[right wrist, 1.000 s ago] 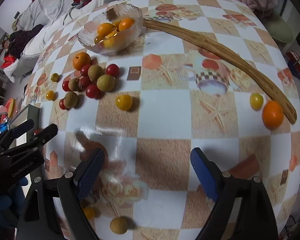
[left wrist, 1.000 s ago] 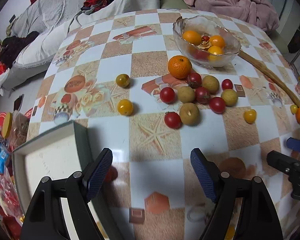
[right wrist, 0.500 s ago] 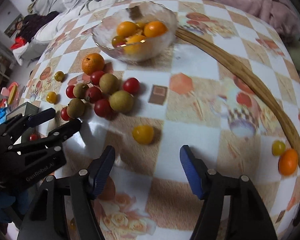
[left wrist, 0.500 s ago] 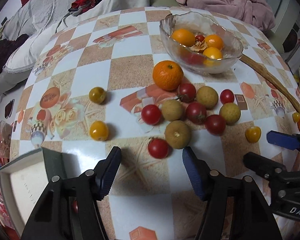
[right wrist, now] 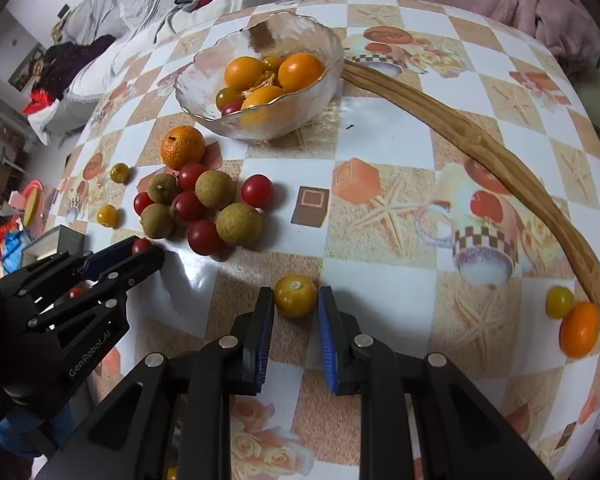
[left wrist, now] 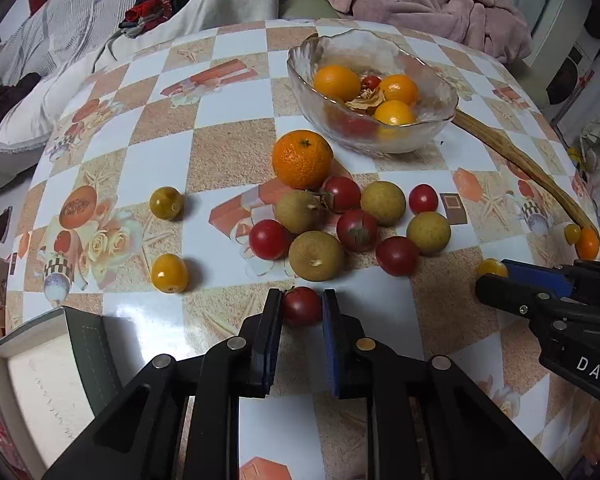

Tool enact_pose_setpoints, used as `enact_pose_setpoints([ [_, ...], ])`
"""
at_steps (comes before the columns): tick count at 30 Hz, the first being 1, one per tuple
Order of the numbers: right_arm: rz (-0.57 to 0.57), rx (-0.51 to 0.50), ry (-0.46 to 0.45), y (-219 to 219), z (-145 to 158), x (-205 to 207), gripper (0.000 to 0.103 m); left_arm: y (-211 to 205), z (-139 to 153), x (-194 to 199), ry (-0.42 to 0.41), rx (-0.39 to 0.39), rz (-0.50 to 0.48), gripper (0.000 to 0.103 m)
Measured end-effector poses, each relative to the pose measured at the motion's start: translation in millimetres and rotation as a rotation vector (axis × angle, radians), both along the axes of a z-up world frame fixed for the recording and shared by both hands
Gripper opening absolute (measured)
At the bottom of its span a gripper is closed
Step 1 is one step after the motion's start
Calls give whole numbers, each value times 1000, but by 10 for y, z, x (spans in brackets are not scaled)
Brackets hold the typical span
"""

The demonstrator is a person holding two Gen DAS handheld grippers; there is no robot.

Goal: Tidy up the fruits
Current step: 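Grasp a red cherry tomato with the left tool while the right tool grasps a yellow tomato, then carry both tomatoes over the white tray and open both tools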

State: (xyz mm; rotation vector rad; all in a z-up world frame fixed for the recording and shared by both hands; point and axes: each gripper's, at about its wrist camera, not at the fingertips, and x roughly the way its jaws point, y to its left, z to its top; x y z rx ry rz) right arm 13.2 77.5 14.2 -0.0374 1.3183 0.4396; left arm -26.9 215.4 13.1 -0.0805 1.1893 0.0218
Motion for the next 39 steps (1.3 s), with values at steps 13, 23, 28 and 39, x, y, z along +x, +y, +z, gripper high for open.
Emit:
enact_pose_setpoints([
  [13,-37,36,43,-166,80,-259,24,-11,162,-310,6,-88,20,21],
  [23,-14,40,48,-11,170,-462,24,196,373,-659,-22,-108,50,21],
  [28,21,45,43,209,240,-571,24,388,453,-881,-30,-104,80,21],
  [39,139,59,43,900,334,-898,24,998,496,-1371,-30,-82,190,21],
])
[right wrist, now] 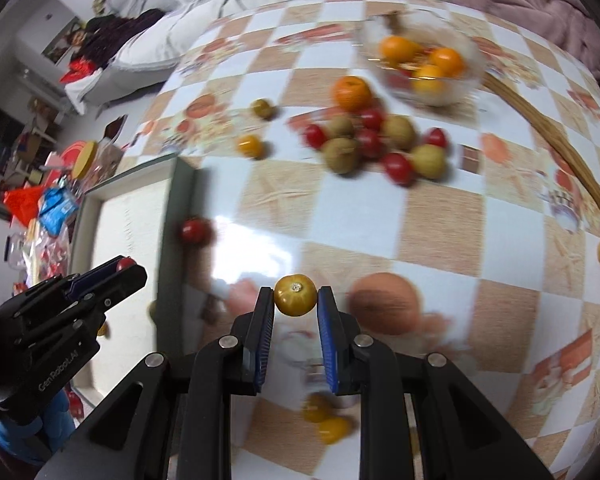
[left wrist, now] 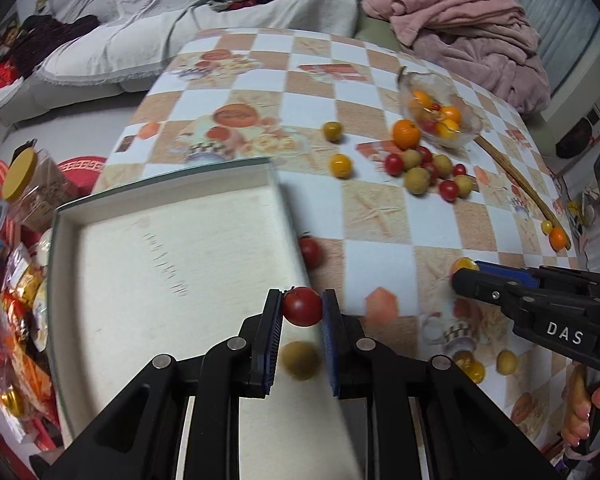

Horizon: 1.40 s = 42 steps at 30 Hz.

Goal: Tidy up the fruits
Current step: 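Carry both tomatoes over the white tray and open both tools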

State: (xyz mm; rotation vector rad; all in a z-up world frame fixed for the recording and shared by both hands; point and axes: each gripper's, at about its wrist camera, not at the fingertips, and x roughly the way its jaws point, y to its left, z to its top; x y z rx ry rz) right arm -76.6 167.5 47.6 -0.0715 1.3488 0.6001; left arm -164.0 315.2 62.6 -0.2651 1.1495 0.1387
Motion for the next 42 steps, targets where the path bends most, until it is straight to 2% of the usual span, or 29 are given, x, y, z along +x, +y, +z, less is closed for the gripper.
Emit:
enact_pose_setpoints([
  [8,115,19,6,586,78,-347,24,539,-29,-317,8,31,98,21],
  [15,194,40,31,1001,80,-667,24,896,-172,-451,35,58,152,21],
  [25,265,-13,71,1272,-144,-1006,24,1051,-335,-462,65,89,133,21],
  [35,365,-110,34,1438,-332,-1237,25,1093,-413,-454,96,123,120,21],
  [37,381,-123,29,1454,-361,-1285,30,1095,-430,-461,107,133,123,34],
  [38,382,-120,25,1462,-361,-1301,38,1095,-427,-466,106,140,127,50],
  [39,385,-119,24,1464,-358,-1315,49,1098,-413,-479,98,152,134,56],
  [42,386,-118,19,1471,-347,-1317,58,1106,-405,-484,95,154,131,56],
])
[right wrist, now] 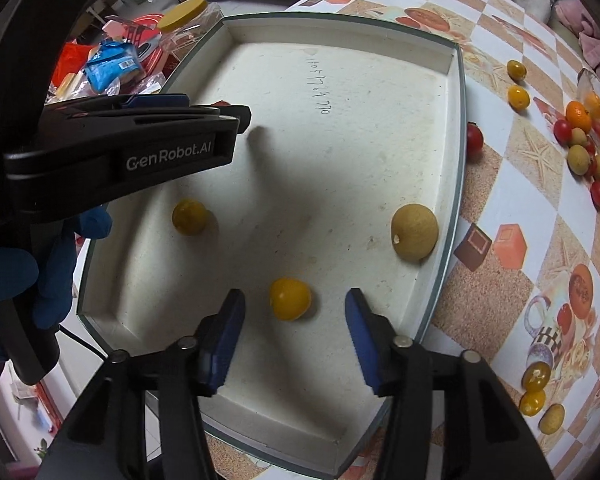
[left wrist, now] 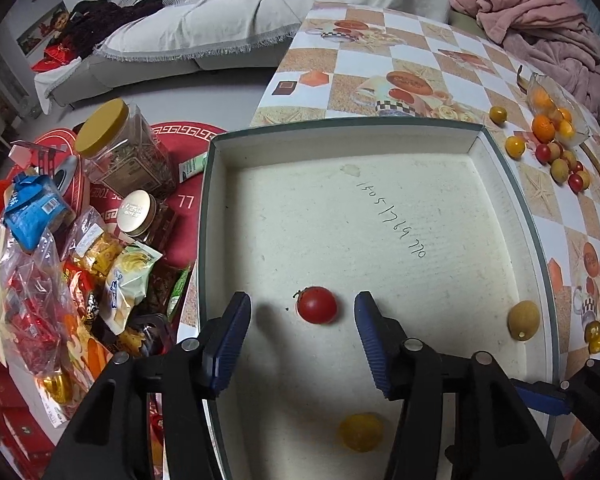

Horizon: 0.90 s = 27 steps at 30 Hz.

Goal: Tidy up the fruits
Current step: 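Carry both tomatoes over the white tray and open both tools, then move both open tools back over the fruits on the table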

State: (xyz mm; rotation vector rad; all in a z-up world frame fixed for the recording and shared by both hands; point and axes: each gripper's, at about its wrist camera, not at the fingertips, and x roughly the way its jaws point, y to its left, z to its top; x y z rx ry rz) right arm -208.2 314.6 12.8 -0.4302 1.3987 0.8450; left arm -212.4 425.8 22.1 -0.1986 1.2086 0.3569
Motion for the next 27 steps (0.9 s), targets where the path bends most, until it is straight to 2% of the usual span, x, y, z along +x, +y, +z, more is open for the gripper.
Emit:
enact_pose_setpoints([
  [1,1,2,3,-5,6,1,59,4,-5,2,3,-4,0,56],
  [2,3,5,5,-6,11,0,65,6,-8,4,6,-7,-1,56],
  [3,4,10,7,1,18,-6,78,9,-6,4,7,-7,0,56],
  [5,7,42,13,-37,86,-12,87,21,12,2,5,-8,6,56],
  [11,3,79,-24,-180,305,-13,89,24,113,3,-5,-9,9,56],
  [20,-138,79,-32,-658,391,165,90,-234,202,66,-5,-17,-33,56],
  [27,-271,47,-58,-1246,419,311,90,-637,328,175,-25,-28,-123,56],
])
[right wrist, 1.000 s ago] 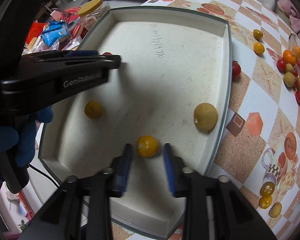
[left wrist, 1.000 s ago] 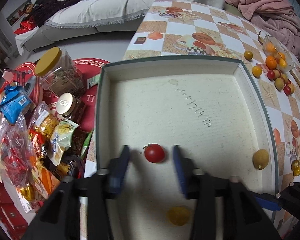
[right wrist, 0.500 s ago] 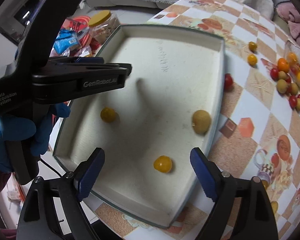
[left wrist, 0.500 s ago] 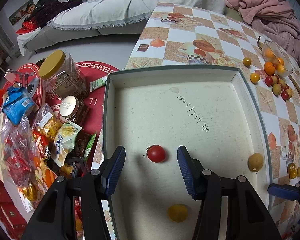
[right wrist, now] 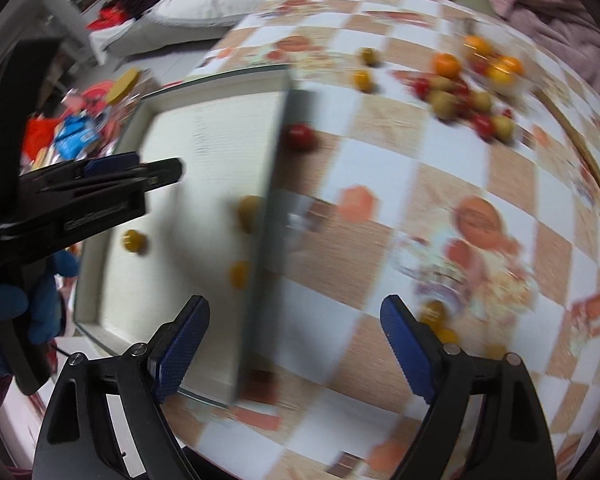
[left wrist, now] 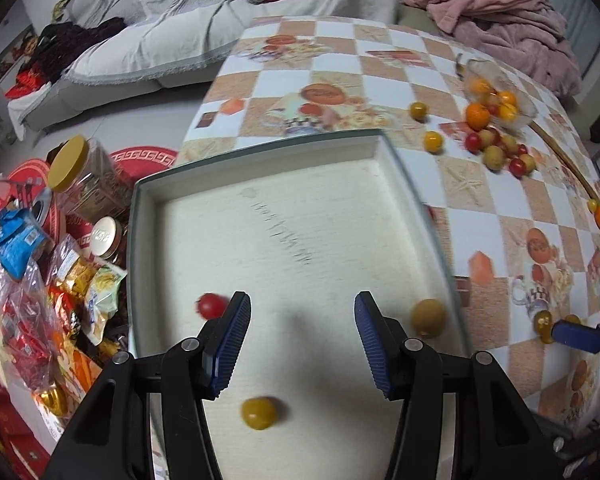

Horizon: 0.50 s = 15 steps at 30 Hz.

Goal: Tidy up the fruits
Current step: 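Move both open tools back over the fruits on the table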

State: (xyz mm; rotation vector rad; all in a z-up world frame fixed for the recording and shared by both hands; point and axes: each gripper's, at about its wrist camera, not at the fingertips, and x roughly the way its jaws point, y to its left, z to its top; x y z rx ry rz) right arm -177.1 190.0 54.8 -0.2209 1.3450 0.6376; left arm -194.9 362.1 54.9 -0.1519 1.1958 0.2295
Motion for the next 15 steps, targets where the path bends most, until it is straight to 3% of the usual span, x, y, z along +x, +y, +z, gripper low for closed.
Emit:
enact_pose_setpoints([
  [8,-176,-80,-11,-758,-65,152,90,-649,126,138,-27,-51,-180,56],
  [15,-264,-137,5,-1252,-185,174,90,-1339,94,164,-11,-62,-415,56],
])
